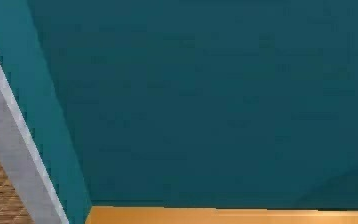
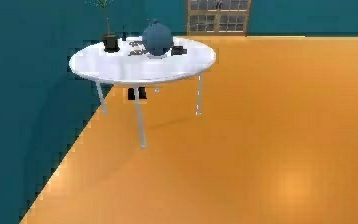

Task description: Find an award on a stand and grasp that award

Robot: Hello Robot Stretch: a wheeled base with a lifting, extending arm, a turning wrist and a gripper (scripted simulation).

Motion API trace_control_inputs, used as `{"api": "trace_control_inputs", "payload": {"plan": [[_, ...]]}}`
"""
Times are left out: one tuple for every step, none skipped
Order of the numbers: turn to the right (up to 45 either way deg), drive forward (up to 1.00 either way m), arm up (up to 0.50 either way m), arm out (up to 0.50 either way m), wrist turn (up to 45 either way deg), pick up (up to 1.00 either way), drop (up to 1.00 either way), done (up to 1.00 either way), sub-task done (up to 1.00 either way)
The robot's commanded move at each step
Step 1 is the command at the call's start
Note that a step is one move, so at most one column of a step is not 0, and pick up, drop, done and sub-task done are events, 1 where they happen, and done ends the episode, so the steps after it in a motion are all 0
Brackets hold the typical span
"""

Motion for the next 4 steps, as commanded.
{"api": "trace_control_inputs", "payload": {"plan": [[-39.0, 0.00, 0.00, 0.00, 0.0, 0.00, 0.00, 0.00, 0.00], [0.0, 0.20, 0.00, 0.00, 0.0, 0.00, 0.00, 0.00, 0.00], [-24.0, 0.00, 0.00, 0.00, 0.0, 0.00, 0.00, 0.00, 0.00], [0.0, 0.75, 0.00, 0.00, 0.0, 0.00, 0.00, 0.00, 0.00]]}}
